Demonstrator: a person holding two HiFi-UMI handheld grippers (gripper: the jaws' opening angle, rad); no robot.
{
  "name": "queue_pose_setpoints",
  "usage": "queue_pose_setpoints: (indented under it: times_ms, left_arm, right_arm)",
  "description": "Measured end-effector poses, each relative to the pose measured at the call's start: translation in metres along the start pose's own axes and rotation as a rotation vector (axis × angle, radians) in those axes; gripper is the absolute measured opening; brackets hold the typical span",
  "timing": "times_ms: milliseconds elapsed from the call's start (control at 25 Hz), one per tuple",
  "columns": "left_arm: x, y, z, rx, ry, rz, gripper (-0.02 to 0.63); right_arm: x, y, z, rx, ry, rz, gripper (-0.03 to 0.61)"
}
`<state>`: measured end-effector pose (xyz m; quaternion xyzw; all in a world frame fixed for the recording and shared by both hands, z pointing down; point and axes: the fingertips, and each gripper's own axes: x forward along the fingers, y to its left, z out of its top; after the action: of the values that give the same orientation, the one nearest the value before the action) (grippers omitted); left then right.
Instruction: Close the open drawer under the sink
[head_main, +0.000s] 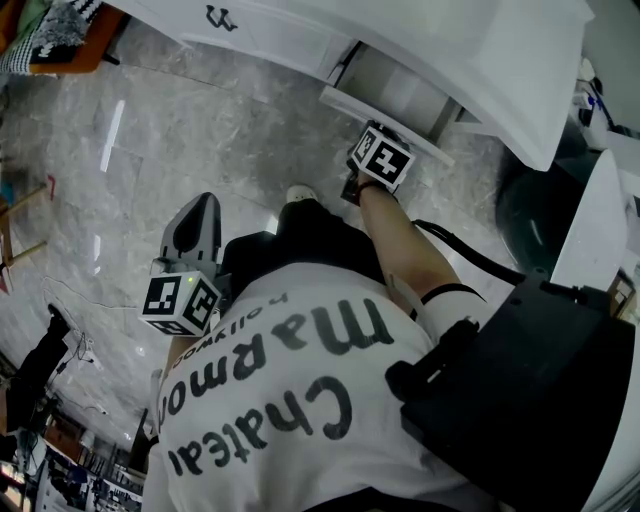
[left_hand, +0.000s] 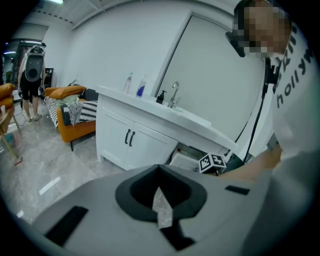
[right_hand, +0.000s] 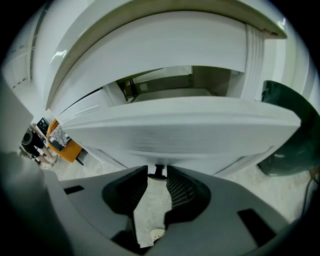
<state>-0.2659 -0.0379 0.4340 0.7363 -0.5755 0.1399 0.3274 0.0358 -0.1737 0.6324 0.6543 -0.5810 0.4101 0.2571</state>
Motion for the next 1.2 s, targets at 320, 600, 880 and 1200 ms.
queue_pose_setpoints:
  times_ms: [320, 600, 880, 1200]
  left_arm:
    - [0.005, 0.010, 0.001, -0.009, -0.028, 0.017, 0.009]
    - [0.010, 0.013, 0.002, -0.011, -0.045, 0.025, 0.009]
    - [0.012, 0.016, 0.002, -0.013, -0.056, 0.033, 0.009]
    - [0.008, 0.021, 0.001, -0.022, -0.055, 0.050, 0.009]
  right_arm:
    - [0.008, -0.001, 0.013, 0.013, -0.028, -0.009, 0.126]
    - [0.014, -0.004, 0.027, 0.014, -0.062, -0.008, 0.126]
    - [0.020, -0.006, 0.036, 0.021, -0.079, -0.012, 0.126]
    - [0.022, -0.007, 0.038, 0.029, -0.069, -0.031, 0.128]
